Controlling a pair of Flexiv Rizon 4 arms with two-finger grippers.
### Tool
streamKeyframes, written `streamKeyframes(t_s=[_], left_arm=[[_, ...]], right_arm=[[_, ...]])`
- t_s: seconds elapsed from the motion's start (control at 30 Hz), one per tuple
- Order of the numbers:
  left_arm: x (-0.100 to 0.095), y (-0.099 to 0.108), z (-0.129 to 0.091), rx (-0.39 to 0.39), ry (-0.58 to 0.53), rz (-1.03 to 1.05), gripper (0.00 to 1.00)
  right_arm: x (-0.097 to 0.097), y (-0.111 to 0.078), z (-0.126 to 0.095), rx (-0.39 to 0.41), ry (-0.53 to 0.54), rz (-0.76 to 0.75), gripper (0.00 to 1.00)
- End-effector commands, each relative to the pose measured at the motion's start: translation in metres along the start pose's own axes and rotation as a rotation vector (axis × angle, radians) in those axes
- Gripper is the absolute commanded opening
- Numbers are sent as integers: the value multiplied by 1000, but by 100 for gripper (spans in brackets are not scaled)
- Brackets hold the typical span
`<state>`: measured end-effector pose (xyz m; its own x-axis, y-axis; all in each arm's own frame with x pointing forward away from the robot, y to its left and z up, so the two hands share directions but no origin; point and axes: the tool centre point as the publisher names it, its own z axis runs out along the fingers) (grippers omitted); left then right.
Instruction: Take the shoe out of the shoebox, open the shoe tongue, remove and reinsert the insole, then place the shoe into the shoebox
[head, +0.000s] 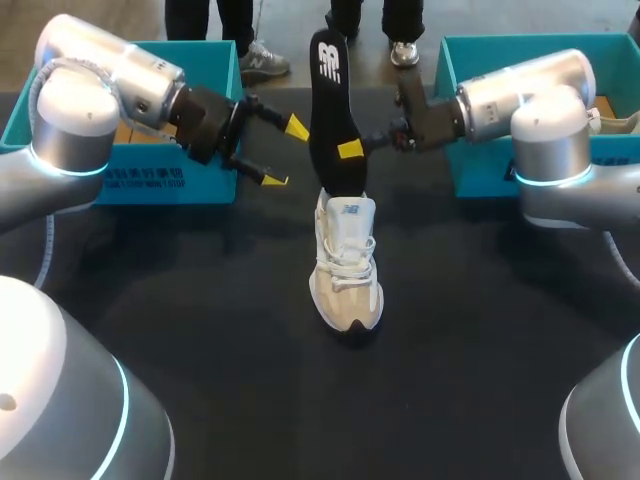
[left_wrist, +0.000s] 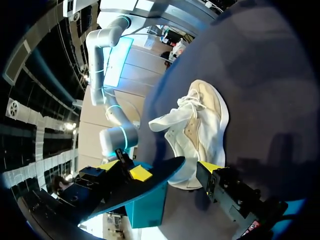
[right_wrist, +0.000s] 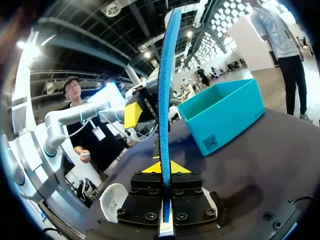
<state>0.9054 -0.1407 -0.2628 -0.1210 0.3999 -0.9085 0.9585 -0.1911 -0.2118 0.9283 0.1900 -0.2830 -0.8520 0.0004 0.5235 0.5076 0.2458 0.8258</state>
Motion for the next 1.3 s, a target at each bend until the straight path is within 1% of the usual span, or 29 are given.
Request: streamKeyframes(t_s=[0.03, 0.33, 0.6, 1.0, 1.2, 1.3], left_arm=[[3, -1, 0, 2, -1, 2, 100], [4, -1, -1, 8, -5, 2, 100], [3, 1, 2, 14, 4, 1, 100], [2, 1, 2, 15, 2, 1, 100], [5, 3, 2, 11, 0, -3, 100], [4, 4, 2, 13, -2, 1, 100]], right_arm=[[-3, -4, 8, -7, -1, 4, 0], [1, -12, 9, -36, -30, 45, 0], [4, -18, 5, -30, -50, 64, 0], [4, -18, 5, -30, -50, 64, 0], [4, -18, 5, -30, -50, 64, 0], [1, -20, 5, -52, -74, 61, 0]])
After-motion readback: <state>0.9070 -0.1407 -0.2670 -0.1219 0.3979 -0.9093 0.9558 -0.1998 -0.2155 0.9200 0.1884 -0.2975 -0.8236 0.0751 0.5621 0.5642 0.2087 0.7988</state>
